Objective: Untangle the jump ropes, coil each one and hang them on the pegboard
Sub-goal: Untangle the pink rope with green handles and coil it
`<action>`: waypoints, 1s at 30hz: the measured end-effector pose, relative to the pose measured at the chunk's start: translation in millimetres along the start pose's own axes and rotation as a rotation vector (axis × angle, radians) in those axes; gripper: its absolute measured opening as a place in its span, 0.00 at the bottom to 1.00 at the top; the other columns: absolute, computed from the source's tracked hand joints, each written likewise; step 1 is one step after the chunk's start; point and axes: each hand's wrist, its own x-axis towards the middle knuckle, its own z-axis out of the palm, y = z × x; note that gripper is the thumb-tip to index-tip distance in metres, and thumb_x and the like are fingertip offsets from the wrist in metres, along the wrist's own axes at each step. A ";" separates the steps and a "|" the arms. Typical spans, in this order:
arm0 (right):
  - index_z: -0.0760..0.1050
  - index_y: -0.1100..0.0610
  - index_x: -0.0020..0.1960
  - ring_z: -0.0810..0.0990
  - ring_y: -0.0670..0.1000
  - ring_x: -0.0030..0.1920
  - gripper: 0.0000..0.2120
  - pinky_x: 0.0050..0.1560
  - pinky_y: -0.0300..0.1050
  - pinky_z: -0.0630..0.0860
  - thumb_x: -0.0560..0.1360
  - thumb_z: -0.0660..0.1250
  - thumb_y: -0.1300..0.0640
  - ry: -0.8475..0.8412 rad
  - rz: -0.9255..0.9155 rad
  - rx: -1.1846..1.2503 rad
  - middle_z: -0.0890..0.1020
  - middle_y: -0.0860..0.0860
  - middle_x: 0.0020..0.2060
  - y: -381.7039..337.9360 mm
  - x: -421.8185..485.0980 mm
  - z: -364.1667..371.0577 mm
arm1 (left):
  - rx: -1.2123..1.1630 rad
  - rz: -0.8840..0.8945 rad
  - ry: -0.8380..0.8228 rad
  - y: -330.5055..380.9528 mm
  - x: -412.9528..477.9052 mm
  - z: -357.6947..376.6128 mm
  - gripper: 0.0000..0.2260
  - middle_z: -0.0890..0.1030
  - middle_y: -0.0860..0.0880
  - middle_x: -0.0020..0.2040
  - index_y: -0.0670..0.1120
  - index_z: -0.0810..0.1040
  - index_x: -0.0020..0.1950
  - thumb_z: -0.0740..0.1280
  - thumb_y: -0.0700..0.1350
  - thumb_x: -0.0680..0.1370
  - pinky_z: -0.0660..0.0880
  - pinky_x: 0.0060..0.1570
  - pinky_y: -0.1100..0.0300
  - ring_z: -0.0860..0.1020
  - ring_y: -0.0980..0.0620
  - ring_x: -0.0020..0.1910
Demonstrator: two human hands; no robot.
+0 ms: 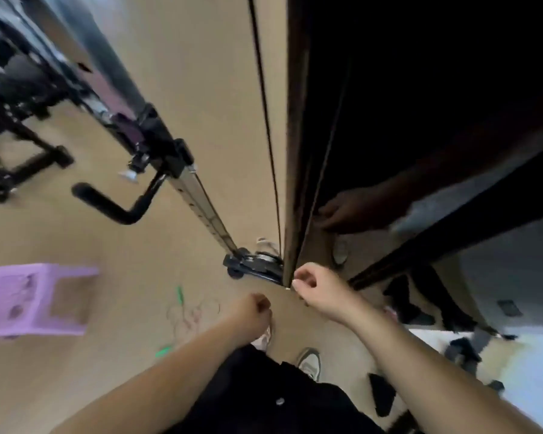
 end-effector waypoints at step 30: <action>0.77 0.53 0.54 0.81 0.56 0.42 0.08 0.37 0.44 0.74 0.79 0.60 0.54 -0.440 -0.008 -0.267 0.85 0.57 0.47 -340.6 202.8 331.9 | -0.613 -0.436 0.624 -327.5 5.9 -257.6 0.10 0.85 0.49 0.55 0.46 0.83 0.58 0.67 0.44 0.79 0.73 0.54 0.61 0.81 0.49 0.54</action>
